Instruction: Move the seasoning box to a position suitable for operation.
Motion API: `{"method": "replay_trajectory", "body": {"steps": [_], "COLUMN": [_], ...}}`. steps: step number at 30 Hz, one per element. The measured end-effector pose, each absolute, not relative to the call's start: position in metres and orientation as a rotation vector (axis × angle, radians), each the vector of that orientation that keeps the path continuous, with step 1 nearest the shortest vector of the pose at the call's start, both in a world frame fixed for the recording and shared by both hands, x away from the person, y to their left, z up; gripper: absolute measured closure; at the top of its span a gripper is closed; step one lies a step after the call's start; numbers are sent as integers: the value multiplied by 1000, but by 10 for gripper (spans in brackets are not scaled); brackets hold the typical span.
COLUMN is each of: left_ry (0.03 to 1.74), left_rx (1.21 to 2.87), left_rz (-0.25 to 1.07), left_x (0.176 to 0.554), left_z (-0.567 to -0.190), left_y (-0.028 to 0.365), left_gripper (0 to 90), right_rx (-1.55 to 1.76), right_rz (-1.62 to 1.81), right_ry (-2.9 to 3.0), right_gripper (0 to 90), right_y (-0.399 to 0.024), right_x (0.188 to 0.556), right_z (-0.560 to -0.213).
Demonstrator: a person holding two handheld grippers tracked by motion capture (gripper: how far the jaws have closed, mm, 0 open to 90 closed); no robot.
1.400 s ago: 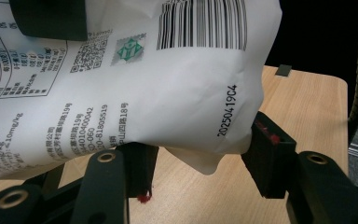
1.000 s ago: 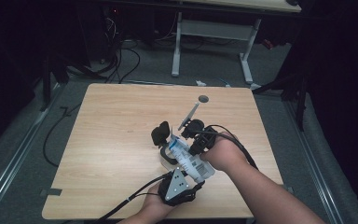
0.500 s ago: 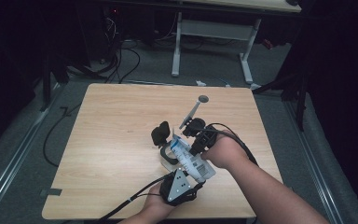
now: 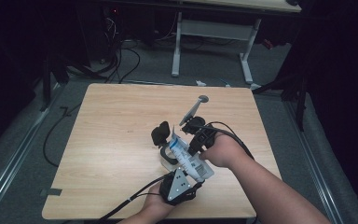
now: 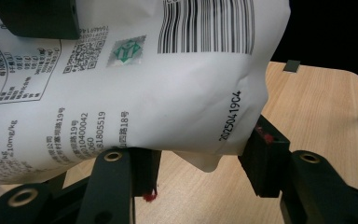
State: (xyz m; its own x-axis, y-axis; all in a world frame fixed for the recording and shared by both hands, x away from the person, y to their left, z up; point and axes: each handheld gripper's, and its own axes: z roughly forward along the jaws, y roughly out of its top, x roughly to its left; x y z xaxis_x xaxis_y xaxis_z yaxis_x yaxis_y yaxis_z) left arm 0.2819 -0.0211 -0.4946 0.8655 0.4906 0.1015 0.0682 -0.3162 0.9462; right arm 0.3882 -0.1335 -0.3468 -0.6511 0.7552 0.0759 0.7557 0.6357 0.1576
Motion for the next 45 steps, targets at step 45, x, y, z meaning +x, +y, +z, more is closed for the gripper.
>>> {"method": "replay_trajectory", "body": {"steps": [45], "left_ry": [423], "left_rx": [1834], "left_rz": [420], "left_x": [287], "left_z": [-484], "left_y": [-23], "left_gripper": [525], "right_rx": [-1224], "right_rz": [-271], "right_ry": [-2921], "right_gripper": [889], "right_y": [-129], "right_x": [392], "right_z": [-340]}}
